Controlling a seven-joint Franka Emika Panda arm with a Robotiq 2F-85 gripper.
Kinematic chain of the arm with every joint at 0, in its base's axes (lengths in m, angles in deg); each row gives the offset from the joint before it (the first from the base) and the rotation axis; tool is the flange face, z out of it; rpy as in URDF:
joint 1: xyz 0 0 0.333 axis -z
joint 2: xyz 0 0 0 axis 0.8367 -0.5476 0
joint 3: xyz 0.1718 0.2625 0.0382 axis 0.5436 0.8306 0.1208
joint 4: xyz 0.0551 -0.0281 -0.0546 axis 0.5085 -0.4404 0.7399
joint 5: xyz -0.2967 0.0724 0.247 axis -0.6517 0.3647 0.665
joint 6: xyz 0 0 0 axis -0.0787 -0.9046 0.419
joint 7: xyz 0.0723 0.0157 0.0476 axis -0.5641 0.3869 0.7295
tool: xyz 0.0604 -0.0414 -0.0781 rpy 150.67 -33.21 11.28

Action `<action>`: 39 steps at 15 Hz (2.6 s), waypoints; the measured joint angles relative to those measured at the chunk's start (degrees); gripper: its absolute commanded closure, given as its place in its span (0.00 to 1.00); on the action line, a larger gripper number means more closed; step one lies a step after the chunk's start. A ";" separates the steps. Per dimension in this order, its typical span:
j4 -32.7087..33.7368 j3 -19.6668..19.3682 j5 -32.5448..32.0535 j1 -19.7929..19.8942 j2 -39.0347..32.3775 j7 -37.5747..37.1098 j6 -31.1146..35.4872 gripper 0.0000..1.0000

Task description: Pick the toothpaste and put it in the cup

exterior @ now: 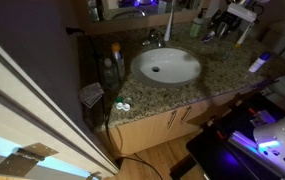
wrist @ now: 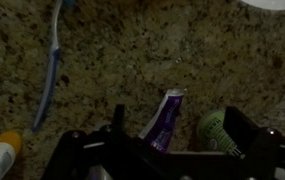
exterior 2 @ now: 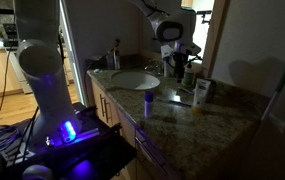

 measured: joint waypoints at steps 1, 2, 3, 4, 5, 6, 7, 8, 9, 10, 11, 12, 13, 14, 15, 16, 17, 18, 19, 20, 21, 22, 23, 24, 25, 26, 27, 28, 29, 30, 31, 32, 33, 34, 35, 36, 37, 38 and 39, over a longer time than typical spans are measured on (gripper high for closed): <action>0.00 0.41 0.55 0.14 -0.39 0.00 1.04 0.00; 0.01 0.64 0.77 0.16 -0.44 0.00 1.43 0.00; 0.01 0.77 0.88 0.18 -0.41 0.00 1.62 0.00; 0.01 0.79 0.91 0.20 -0.41 0.00 1.72 0.00; 0.01 0.80 0.92 0.24 -0.41 0.00 1.76 0.00; 0.05 0.79 -0.25 0.26 -0.55 -0.88 1.42 0.00; 0.20 0.85 -1.24 0.23 -1.11 -2.41 1.37 0.00; 0.57 1.16 -1.32 0.22 -2.31 -3.43 1.50 0.00; 1.14 1.61 -1.20 0.21 -3.84 -4.35 1.87 0.00; 1.94 2.19 -0.85 0.22 -5.61 -5.11 2.18 0.00; 2.83 2.80 -0.41 0.21 -7.32 -5.73 2.80 0.00; 3.75 3.34 -0.24 0.20 -8.89 -6.52 3.64 0.00; 4.66 3.69 -0.24 0.16 -10.31 -7.52 4.64 0.00; 5.52 3.84 -0.29 0.11 -11.56 -8.56 5.48 0.00; 6.40 3.85 -0.36 0.08 -12.68 -9.55 6.09 0.00; 7.23 3.78 -0.51 0.09 -13.70 -10.58 6.77 0.00; 7.97 3.71 -0.63 0.12 -14.63 -11.55 7.23 0.06; 8.68 3.59 -0.78 0.13 -15.47 -12.37 7.42 0.26; 9.30 3.46 -1.00 0.12 -16.10 -13.12 7.52 0.31; 9.77 3.31 -1.33 0.13 -16.25 -13.86 7.51 0.40; 10.07 3.16 -1.54 0.13 -16.29 -14.31 7.51 0.47; 10.37 3.04 -1.74 0.15 -16.37 -14.67 7.51 0.53; 10.55 2.96 -1.91 0.18 -16.42 -14.92 7.51 0.60; 10.66 2.85 -2.15 0.18 -16.42 -15.18 7.51 0.68; 10.73 2.73 -2.34 0.18 -16.42 -15.43 7.51 0.73; 10.77 2.62 -2.46 0.19 -16.42 -15.55 7.51 0.81; 10.80 2.50 -2.57 0.19 -16.43 -15.64 7.51 0.88; 10.80 2.41 -2.64 0.20 -16.44 -15.70 7.51 0.95; 10.81 2.35 -2.66 0.20 -16.45 -15.73 7.51 0.99; 10.83 2.31 -2.66 0.21 -16.50 -15.76 7.51 1.00; 10.83 2.30 -2.66 0.24 -16.54 -15.76 7.51 1.00; 10.83 2.30 -2.66 0.29 -16.55 -15.76 7.41 1.00; 10.87 2.30 -2.66 0.41 -16.45 -15.64 6.91 0.99; 10.92 2.30 -2.81 0.64 -16.19 -15.17 5.73 0.99; 10.99 2.31 -2.86 1.06 -15.68 -14.27 3.98 0.99; 11.00 2.31 -2.94 1.68 -14.69 -12.89 1.62 0.99; 11.01 2.32 -2.94 2.56 -13.25 -10.88 -1.50 0.99; 11.03 2.34 -2.85 3.70 -11.43 -8.56 -5.13 0.99; 11.06 2.33 -2.74 5.03 -9.27 -6.20 -8.99 0.99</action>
